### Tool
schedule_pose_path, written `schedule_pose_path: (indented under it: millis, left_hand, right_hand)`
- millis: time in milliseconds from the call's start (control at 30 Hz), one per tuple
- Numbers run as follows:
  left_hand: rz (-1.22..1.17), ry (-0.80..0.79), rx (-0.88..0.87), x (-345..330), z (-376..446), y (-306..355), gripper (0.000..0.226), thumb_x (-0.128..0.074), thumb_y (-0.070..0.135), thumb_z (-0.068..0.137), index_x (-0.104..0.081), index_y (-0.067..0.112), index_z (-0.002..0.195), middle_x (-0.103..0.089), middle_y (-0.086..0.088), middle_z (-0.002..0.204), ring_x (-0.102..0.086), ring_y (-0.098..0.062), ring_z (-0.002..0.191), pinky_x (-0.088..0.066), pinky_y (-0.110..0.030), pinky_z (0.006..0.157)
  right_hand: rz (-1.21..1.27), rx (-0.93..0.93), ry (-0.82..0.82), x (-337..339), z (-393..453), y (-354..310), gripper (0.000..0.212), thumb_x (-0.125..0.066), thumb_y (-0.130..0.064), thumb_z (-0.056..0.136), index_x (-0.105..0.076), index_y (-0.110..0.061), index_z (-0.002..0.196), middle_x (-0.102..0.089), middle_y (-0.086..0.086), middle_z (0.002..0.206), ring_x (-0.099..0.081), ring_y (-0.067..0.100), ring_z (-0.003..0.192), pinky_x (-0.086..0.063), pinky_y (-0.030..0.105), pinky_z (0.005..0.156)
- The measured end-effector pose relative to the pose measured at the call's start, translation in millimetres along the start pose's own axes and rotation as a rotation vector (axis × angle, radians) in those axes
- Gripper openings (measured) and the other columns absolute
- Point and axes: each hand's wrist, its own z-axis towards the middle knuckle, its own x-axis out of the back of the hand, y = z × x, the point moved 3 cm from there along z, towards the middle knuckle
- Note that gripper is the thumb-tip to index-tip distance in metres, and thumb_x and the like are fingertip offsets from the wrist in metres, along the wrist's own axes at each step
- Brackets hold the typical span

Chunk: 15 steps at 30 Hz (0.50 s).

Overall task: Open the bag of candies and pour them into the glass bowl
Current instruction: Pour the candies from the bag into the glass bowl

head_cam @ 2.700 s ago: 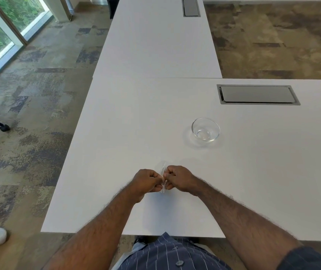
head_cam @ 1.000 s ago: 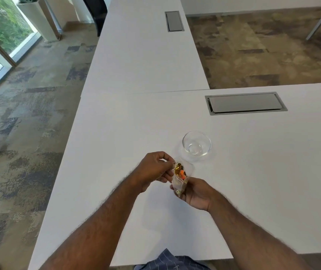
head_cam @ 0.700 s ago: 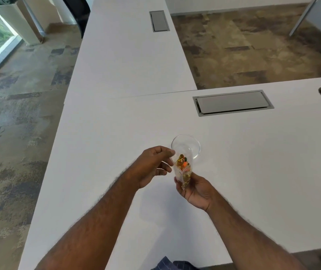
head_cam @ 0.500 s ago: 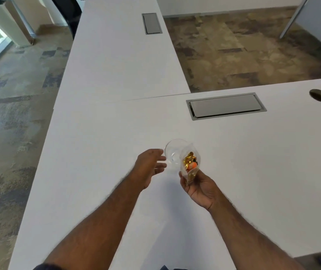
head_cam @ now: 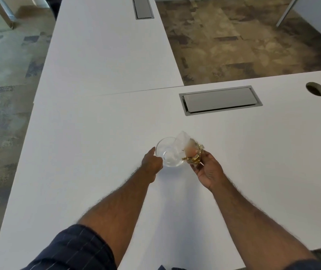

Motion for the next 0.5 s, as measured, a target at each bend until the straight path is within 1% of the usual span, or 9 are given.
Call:
schedule_pose_path:
  millis: [33, 100, 133, 200, 267, 333, 367, 467, 500]
  left_hand:
    - [0.001, 0.008, -0.006, 0, 2, -1, 0.063, -0.049, -0.011, 0.082, -0.053, 0.016, 0.138, -0.062, -0.003, 0.106, -0.056, -0.028, 0.106, -0.051, -0.048, 0.102]
    - [-0.017, 0.01, -0.003, -1, 4, -1, 0.065, -0.049, -0.012, 0.081, -0.054, 0.02, 0.138, -0.061, -0.007, 0.117, -0.057, -0.029, 0.111, -0.054, -0.046, 0.098]
    - [-0.032, 0.008, 0.001, -1, 5, -2, 0.066, -0.049, -0.012, 0.082, -0.054, 0.021, 0.138, -0.06, -0.008, 0.12, -0.058, -0.029, 0.112, -0.057, -0.042, 0.091]
    - [-0.066, 0.0, 0.009, 0, 6, -2, 0.065, -0.051, -0.011, 0.084, -0.054, 0.024, 0.139, -0.058, -0.006, 0.119, -0.057, -0.027, 0.11, -0.057, -0.033, 0.074]
    - [-0.087, -0.01, 0.015, 0, 7, -2, 0.062, -0.051, -0.009, 0.085, -0.055, 0.025, 0.137, -0.059, -0.005, 0.112, -0.057, -0.025, 0.107, -0.054, -0.026, 0.066]
    - [-0.103, -0.02, 0.018, 0, 7, -3, 0.06, -0.05, -0.008, 0.085, -0.057, 0.025, 0.135, -0.059, -0.003, 0.104, -0.057, -0.024, 0.104, -0.055, -0.026, 0.066]
    - [-0.107, -0.023, 0.019, 0, 7, -3, 0.06, -0.05, -0.008, 0.085, -0.057, 0.025, 0.135, -0.058, -0.003, 0.104, -0.057, -0.025, 0.104, -0.055, -0.027, 0.067]
    - [-0.109, -0.038, 0.016, 0, 9, -4, 0.061, -0.052, -0.009, 0.086, -0.054, 0.023, 0.138, -0.056, -0.006, 0.115, -0.055, -0.026, 0.11, -0.054, -0.03, 0.073]
    - [-0.112, -0.038, 0.015, -1, 9, -4, 0.061, -0.052, -0.009, 0.086, -0.054, 0.022, 0.138, -0.055, -0.006, 0.116, -0.056, -0.026, 0.11, -0.054, -0.032, 0.075]
  right_hand:
    - [-0.039, 0.013, 0.008, 0, 2, -1, 0.009, -0.057, -0.013, 0.099, -0.064, -0.011, 0.104, -0.07, 0.011, 0.104, -0.068, 0.026, 0.089, -0.062, 0.03, 0.061]
    - [-0.119, 0.037, 0.023, 0, 6, -4, 0.009, -0.055, -0.013, 0.1, -0.063, -0.015, 0.097, -0.068, 0.011, 0.105, -0.065, 0.027, 0.091, -0.06, 0.029, 0.063]
    - [-0.152, 0.045, 0.03, -1, 7, -5, 0.01, -0.054, -0.013, 0.1, -0.063, -0.016, 0.094, -0.068, 0.01, 0.104, -0.065, 0.026, 0.09, -0.059, 0.029, 0.063]
    - [-0.193, 0.056, 0.042, -4, 8, -6, 0.016, -0.053, -0.013, 0.1, -0.063, -0.018, 0.089, -0.068, 0.007, 0.1, -0.064, 0.023, 0.085, -0.058, 0.025, 0.056]
    - [-0.253, 0.068, 0.062, -7, 10, -5, 0.019, -0.051, -0.012, 0.101, -0.063, -0.018, 0.087, -0.067, 0.007, 0.1, -0.063, 0.022, 0.085, -0.057, 0.024, 0.054]
    - [-0.345, 0.092, 0.084, -11, 12, -5, 0.018, -0.052, -0.012, 0.101, -0.063, -0.018, 0.087, -0.066, 0.01, 0.105, -0.062, 0.025, 0.091, -0.057, 0.029, 0.062]
    - [-0.397, 0.109, 0.098, -13, 14, -6, 0.018, -0.053, -0.013, 0.1, -0.064, -0.018, 0.086, -0.066, 0.012, 0.107, -0.062, 0.025, 0.093, -0.057, 0.032, 0.066]
    - [-0.591, 0.184, 0.147, -20, 17, -11, 0.017, -0.057, -0.016, 0.097, -0.068, -0.021, 0.084, -0.07, 0.017, 0.11, -0.068, 0.03, 0.097, -0.061, 0.047, 0.079]
    - [-0.665, 0.217, 0.157, -22, 17, -13, 0.016, -0.059, -0.017, 0.095, -0.068, -0.022, 0.083, -0.072, 0.017, 0.108, -0.069, 0.033, 0.099, -0.06, 0.052, 0.083]
